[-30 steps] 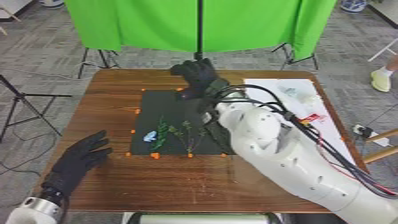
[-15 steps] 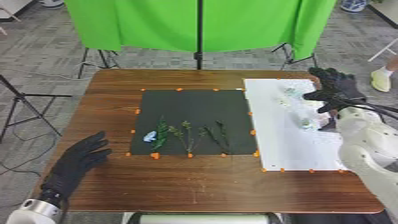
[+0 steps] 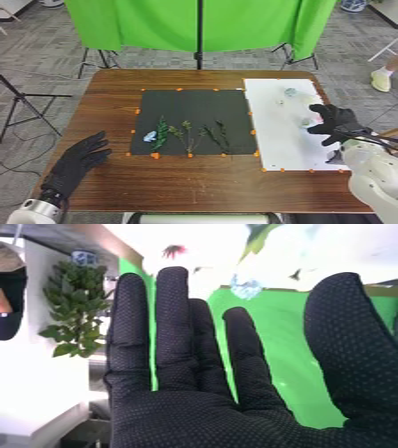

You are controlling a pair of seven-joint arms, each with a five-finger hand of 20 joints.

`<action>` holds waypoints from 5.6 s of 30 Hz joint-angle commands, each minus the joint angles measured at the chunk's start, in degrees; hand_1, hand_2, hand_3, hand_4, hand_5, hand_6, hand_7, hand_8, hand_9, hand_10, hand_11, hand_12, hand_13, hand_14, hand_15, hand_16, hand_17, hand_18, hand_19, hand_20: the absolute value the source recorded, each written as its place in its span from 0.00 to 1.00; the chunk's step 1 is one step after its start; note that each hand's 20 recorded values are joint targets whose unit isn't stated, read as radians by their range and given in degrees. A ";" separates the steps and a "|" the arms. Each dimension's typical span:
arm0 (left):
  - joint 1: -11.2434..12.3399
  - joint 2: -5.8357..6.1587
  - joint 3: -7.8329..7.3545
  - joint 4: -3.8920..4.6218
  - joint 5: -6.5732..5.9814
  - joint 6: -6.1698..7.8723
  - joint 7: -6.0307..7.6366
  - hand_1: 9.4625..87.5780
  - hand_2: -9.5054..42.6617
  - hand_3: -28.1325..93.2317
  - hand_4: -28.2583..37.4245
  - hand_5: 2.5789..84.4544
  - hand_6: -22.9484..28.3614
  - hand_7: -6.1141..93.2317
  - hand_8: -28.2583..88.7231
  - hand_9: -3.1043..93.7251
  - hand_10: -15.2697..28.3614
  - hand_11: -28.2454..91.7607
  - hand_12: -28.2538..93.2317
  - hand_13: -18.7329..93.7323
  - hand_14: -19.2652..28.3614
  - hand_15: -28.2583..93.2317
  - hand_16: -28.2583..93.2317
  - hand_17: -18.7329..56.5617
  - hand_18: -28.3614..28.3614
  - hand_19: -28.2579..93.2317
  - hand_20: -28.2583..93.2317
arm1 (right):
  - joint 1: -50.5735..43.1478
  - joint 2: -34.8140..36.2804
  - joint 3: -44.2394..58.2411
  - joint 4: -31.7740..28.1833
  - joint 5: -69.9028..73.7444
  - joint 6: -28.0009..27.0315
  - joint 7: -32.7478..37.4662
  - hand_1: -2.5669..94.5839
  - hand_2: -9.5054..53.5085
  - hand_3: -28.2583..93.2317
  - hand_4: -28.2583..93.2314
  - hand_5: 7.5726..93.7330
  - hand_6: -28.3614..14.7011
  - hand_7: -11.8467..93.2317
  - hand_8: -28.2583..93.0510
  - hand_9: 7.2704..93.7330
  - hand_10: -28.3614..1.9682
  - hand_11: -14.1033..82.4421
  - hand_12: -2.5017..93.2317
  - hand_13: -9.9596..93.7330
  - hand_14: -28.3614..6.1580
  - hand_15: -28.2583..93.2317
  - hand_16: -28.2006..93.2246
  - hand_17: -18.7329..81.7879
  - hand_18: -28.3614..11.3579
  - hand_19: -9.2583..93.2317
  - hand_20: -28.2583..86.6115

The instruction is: Arrange flowers

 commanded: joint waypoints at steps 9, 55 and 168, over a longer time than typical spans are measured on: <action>0.97 -0.47 0.38 0.22 0.26 0.43 -0.43 0.19 0.18 0.81 0.00 0.34 0.55 0.23 0.15 0.30 0.61 0.42 0.35 0.36 0.68 0.61 0.20 0.10 0.87 0.66 0.26 | 5.47 -1.22 -5.48 3.72 1.22 -1.38 -2.97 0.36 0.00 0.97 0.00 0.31 0.59 0.39 0.07 0.37 0.59 0.53 0.20 0.66 0.73 0.61 0.32 0.46 0.44 0.77 0.43; -3.10 1.33 3.85 1.21 0.24 0.61 -2.04 0.19 0.19 0.81 0.00 0.34 0.55 0.24 0.15 0.30 0.61 0.42 0.35 0.36 0.69 0.61 0.20 0.10 0.87 0.66 0.26 | 59.56 -39.06 -56.85 25.87 -4.00 8.87 -22.79 0.58 0.01 0.91 0.00 0.76 0.72 0.46 0.15 0.93 0.77 0.29 0.45 0.93 0.81 0.55 0.49 0.60 0.37 0.88 0.52; -1.98 -0.48 2.37 1.46 0.63 -1.49 -3.22 0.19 0.19 0.81 0.00 0.34 0.55 0.23 0.15 0.30 0.61 0.42 0.35 0.36 0.69 0.61 0.20 0.10 0.87 0.66 0.26 | 20.46 3.82 -14.34 7.99 1.00 1.22 6.08 0.22 0.00 0.96 0.00 0.20 0.52 0.33 0.12 0.21 0.51 0.33 0.26 0.35 0.50 0.44 0.38 0.29 0.24 0.63 0.45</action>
